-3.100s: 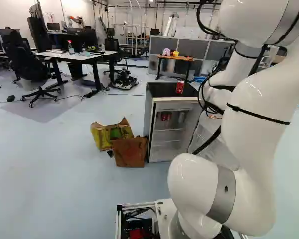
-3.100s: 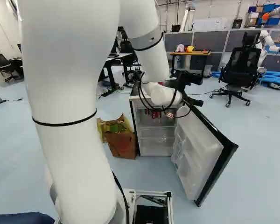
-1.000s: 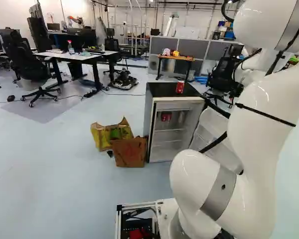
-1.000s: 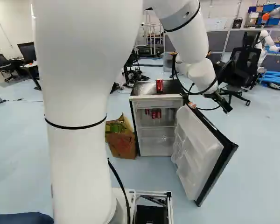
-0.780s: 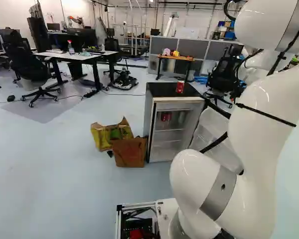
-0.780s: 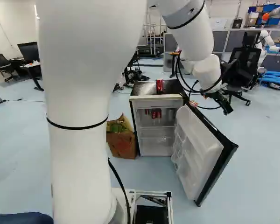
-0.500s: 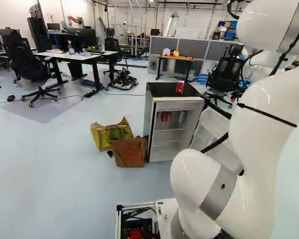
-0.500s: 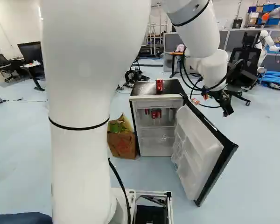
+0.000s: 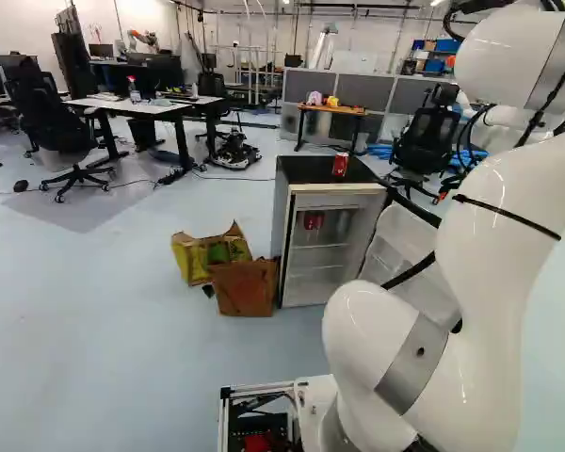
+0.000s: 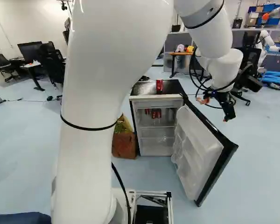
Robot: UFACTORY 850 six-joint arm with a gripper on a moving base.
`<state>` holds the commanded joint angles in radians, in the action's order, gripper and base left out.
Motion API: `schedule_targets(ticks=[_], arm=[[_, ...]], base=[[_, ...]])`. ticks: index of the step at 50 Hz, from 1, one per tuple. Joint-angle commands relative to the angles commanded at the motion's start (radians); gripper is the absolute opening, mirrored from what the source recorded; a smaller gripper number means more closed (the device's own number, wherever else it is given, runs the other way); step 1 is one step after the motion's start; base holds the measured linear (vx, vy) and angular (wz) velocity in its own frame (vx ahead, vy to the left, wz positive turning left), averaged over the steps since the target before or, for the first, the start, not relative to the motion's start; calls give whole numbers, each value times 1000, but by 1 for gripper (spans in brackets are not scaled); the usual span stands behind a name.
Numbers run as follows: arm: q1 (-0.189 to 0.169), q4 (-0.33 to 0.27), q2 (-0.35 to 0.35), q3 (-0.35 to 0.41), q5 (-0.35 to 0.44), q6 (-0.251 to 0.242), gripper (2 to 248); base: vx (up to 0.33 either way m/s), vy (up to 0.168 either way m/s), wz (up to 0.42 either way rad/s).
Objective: Grab a drink from the fridge
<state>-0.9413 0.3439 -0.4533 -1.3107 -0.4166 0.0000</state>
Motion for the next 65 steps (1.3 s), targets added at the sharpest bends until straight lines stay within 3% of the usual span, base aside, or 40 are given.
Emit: schedule_targets(ticks=[15,38,65], arm=[[-21,0,-53,-71,-36,0,247],[-18,0,-154,-206,-178,0,247],[-18,0,-239,-253,-180,0,247]], base=[[0,0,0],[0,0,0],[0,0,0]])
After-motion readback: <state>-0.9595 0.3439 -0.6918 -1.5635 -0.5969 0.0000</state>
